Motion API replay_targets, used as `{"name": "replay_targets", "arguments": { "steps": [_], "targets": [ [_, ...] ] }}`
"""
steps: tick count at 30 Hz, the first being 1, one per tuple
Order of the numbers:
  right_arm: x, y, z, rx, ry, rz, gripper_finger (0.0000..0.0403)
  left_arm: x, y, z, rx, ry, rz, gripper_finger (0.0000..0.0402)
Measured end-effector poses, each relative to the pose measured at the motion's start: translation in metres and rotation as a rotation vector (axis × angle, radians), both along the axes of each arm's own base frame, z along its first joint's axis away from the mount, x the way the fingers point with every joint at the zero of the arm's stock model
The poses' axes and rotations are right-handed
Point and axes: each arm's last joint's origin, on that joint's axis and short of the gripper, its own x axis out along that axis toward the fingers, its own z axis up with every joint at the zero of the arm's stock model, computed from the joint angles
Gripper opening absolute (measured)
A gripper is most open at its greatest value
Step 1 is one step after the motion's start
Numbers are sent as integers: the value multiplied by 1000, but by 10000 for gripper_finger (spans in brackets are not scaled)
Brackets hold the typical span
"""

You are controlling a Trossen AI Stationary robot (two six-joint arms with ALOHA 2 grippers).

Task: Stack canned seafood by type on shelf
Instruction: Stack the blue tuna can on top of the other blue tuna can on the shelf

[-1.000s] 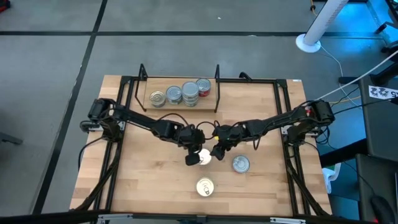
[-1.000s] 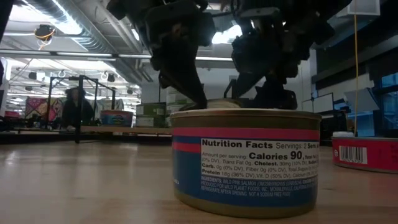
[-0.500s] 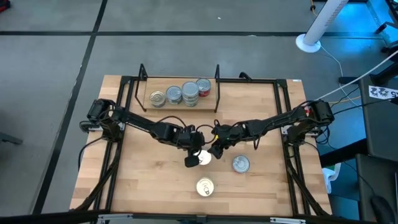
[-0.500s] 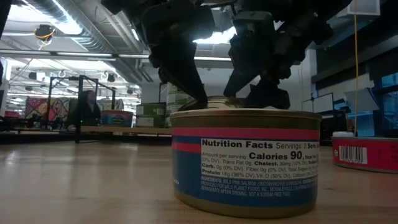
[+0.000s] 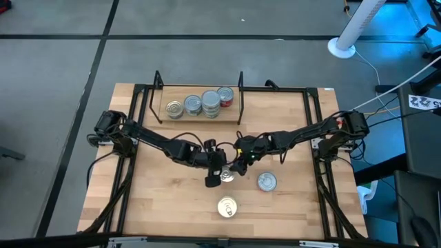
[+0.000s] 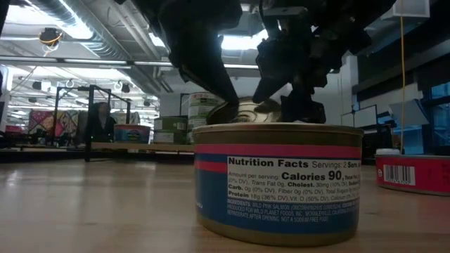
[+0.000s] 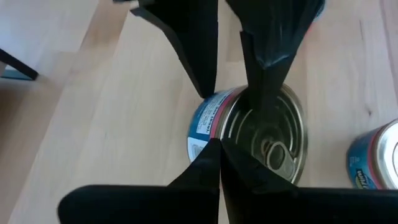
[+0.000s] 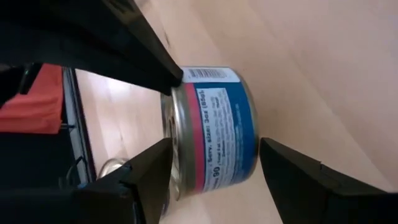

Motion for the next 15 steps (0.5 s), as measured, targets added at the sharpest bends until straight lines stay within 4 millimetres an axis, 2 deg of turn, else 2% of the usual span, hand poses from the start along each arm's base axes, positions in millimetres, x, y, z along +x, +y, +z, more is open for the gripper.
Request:
{"name": "replay_targets", "arguments": {
  "steps": [12,15],
  "targets": [
    [6,3,-8,55,-16,70,240,0,-3,2,41,-16,-7,0],
    [6,3,-8,54,-20,70,226,0,-3,2,42,-15,-7,0]
  ]
}}
